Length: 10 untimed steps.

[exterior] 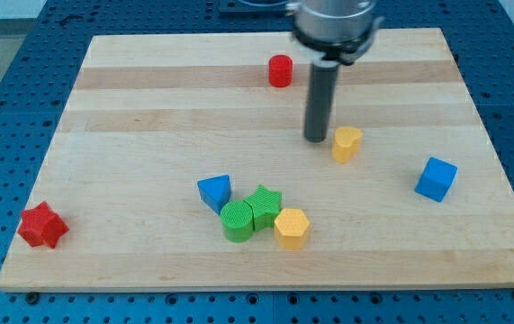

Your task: Push the yellow heart closer to the green star

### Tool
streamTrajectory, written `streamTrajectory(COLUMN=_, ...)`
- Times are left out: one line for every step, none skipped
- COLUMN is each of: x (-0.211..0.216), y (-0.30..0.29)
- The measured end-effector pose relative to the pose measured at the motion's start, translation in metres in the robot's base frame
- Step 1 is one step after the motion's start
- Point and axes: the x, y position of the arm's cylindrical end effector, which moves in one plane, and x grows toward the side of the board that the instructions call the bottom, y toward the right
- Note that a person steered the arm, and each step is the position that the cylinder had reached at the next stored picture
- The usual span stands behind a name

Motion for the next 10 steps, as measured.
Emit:
streamTrajectory(x=0.003, y=0.014)
streamTrajectory(x=-0.055, y=0.052)
streamTrajectory(x=-0.064, y=0.109)
streamTrajectory(x=-0.064, y=0.109)
streamTrajectory(x=-0.057, y=0.109)
streamTrajectory(x=-0.037, y=0.108)
streamTrajectory(x=-0.018, y=0.102)
streamTrajectory(x=-0.013, y=0.100)
streamTrajectory(x=-0.017, y=0.100)
streamTrajectory(x=-0.033, y=0.100)
